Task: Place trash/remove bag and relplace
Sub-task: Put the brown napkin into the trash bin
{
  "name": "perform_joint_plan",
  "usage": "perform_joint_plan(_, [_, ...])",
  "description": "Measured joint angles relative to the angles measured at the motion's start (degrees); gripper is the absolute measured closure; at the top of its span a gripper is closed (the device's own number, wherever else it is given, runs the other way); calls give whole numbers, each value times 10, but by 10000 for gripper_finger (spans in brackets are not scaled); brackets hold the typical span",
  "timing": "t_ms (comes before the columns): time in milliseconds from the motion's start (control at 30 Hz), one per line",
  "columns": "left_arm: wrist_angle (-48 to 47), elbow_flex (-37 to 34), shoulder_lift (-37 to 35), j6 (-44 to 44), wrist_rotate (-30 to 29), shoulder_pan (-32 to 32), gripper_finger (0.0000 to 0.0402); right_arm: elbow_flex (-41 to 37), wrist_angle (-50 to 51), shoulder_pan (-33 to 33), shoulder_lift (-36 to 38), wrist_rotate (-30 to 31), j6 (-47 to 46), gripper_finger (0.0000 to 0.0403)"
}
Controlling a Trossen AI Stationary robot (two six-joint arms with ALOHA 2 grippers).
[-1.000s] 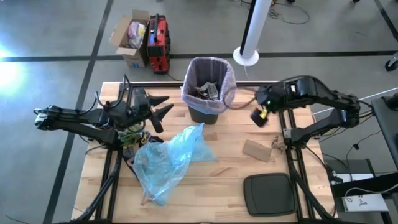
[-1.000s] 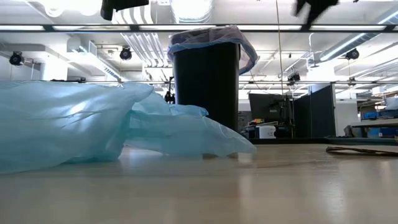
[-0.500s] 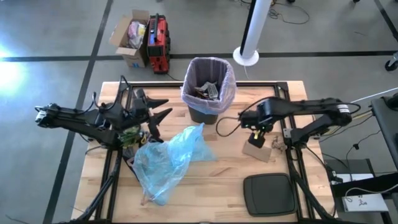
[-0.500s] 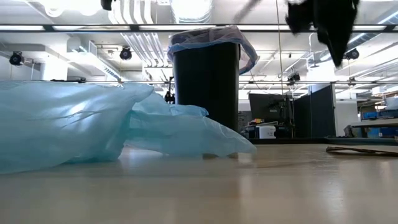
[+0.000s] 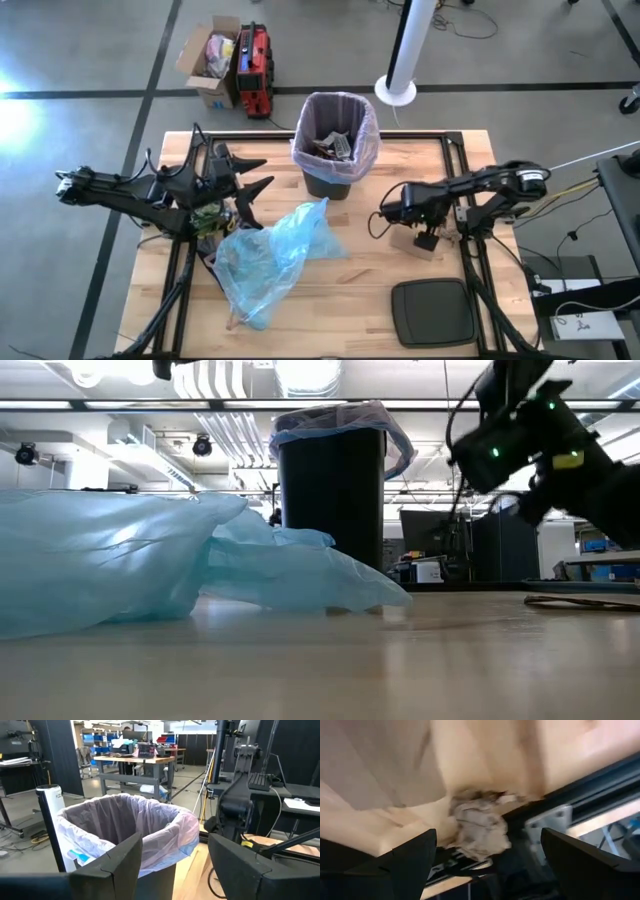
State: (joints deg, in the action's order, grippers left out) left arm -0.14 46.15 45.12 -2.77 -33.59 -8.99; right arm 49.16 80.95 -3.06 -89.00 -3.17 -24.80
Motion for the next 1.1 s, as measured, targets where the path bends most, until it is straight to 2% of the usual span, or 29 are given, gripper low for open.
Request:
perform_joint_plan(167, [-1, 0, 6, -2, -3, 0, 177, -32, -30, 0, -44, -52, 17, 60])
perform_joint_plan(333, [-3, 0, 8, -14, -4, 0, 173, -36, -58, 0, -89, -53, 33, 62])
perform_joint_plan(467, [-5, 0, 8, -28, -4, 0, 176, -38, -82, 0, -120, -54, 63, 87])
perform_joint_plan(800, [-5, 0, 7, -28, -3, 0, 186, -68, -104, -14, -154, -52, 84, 193])
perform_joint_plan(1100, [-4, 0, 6, -25, -3, 0, 174, -68, -102, -14, -126, -17, 127, 347])
